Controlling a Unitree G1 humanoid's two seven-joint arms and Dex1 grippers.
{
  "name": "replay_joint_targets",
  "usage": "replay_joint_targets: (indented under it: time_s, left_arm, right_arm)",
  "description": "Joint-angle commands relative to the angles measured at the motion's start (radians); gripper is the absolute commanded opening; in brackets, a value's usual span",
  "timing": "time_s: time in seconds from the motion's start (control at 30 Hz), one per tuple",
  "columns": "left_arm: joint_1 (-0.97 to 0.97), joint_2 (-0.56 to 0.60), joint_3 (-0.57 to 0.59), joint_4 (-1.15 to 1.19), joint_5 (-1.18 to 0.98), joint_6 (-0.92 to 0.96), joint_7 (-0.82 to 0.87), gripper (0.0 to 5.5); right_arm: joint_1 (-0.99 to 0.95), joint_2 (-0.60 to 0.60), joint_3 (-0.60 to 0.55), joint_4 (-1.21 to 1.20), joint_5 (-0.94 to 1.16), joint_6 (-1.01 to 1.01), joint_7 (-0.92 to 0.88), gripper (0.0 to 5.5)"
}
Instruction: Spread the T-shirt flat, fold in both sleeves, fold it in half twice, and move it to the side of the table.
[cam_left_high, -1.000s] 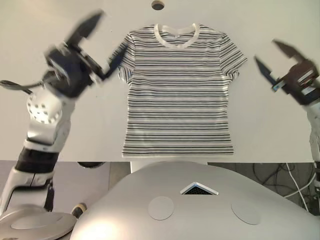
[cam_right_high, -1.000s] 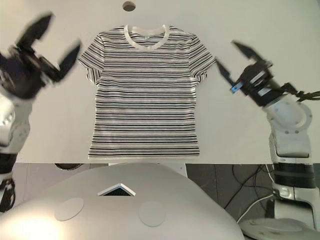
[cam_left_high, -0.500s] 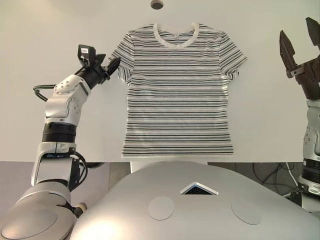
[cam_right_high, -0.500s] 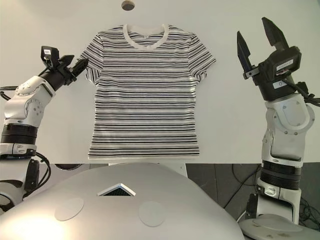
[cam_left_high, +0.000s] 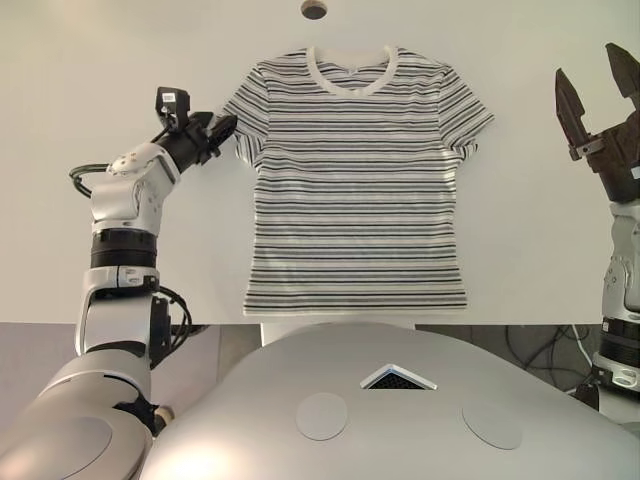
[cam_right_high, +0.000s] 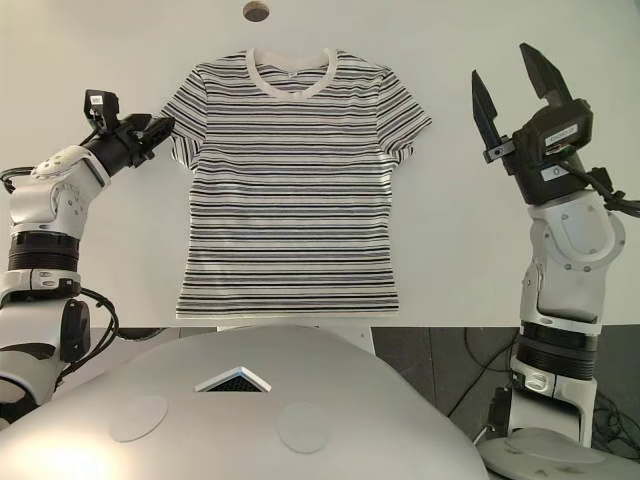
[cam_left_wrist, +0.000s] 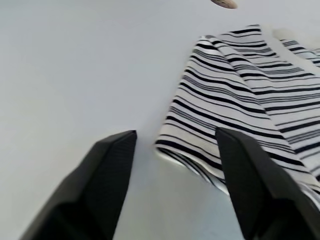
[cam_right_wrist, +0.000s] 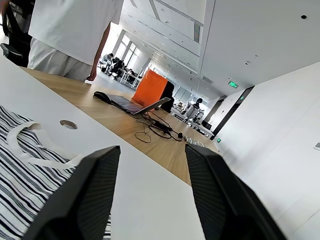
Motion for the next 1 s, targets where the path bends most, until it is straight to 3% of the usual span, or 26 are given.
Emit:
replay_joint_targets:
  time_s: [0.03, 0.43, 0.7, 1.0]
  left_arm:
    - [0.027, -0.009, -0.017, -0.014, 0.032, 0.049, -0.029, 2.22]
    - [0.004, -0.032, 0.069, 0.021, 0.046, 0.055, 0.004, 0.01]
    - [0.012, -0.033, 0.057, -0.104, 0.08, 0.036, -0.007, 0.01]
    - [-0.082, -0.089, -0.102, -0.179, 0.213, 0.058, 0.002, 0.01]
  right_arm:
    - [0.013, 0.006, -0.007, -0.013, -0.024, -0.009, 0.008, 2.43]
    - [0.009, 0.02, 0.0, -0.011, -0.045, -0.013, 0.014, 2.43]
    - [-0.009, 0.031, 0.019, -0.004, -0.057, -0.014, 0.015, 2.43]
    - [-0.004, 0.056, 0.049, 0.002, -0.086, -0.033, 0.011, 2.43]
